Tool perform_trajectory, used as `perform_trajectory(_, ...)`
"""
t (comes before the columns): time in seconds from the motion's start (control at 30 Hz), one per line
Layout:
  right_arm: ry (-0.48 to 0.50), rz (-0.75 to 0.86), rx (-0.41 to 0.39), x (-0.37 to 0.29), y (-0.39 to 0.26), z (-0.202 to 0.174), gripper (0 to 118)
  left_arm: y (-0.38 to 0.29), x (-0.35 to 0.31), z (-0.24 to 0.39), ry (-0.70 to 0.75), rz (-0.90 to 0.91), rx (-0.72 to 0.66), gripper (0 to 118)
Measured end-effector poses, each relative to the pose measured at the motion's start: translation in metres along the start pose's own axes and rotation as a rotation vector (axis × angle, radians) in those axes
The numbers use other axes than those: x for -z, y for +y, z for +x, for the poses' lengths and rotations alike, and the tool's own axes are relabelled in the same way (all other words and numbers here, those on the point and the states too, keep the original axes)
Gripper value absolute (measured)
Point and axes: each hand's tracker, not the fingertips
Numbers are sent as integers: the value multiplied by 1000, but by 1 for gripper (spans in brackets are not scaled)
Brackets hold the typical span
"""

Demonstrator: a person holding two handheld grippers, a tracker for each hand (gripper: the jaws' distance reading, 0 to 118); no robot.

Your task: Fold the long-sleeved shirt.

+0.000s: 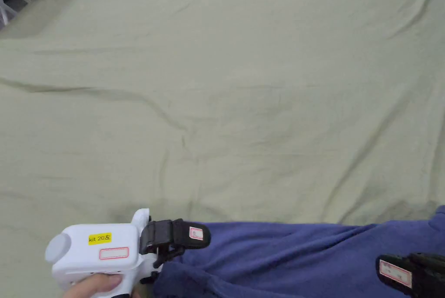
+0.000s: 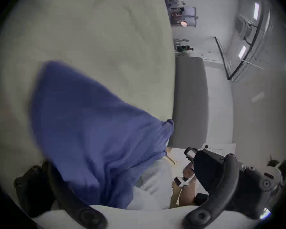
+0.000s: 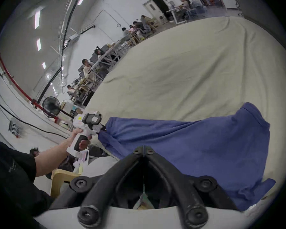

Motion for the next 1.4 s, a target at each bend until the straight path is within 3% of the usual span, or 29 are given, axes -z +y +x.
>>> perform_trajectory(0.07,-11,-5,7,6,6,-4,0,-2,35,7,-17,-30,-1,114)
perform_trajectory(0.17,-11,-6,4,12,11,-9,0,3,48,26,68,-73,28,52)
perform_trajectory(0.2,-8,-9,2,14,12,-10,0,3,47,26,141,-45,54,52)
perform_trajectory(0.23,-6,-15,-1,15,12,-13,0,1,48,23,208,-11,50,3)
perform_trajectory(0.27,-6,-21,-6,17,11,-19,0,-2,46,19,218,10,4,3)
perform_trajectory(0.33,-15,-30,-15,18,10,-21,0,13,18,-3,90,7,-72,3)
perform_trajectory(0.67,-40,-42,6,23,19,-20,0,28,-132,30,69,220,-41,2)
perform_trajectory(0.9,-42,-18,7,33,37,-50,0,29,-239,24,218,326,-31,2)
perform_trajectory(1.1,-56,-22,-43,36,35,-78,0,29,-316,20,380,466,-49,2)
perform_trajectory(1.17,-82,-34,-65,34,30,-82,0,26,-314,27,473,467,-33,2)
perform_trajectory(1.23,-113,-45,-74,31,26,-83,0,-7,-251,62,531,429,22,2)
perform_trajectory(1.4,-178,-36,-65,9,20,-84,0,-36,-124,155,540,263,323,2)
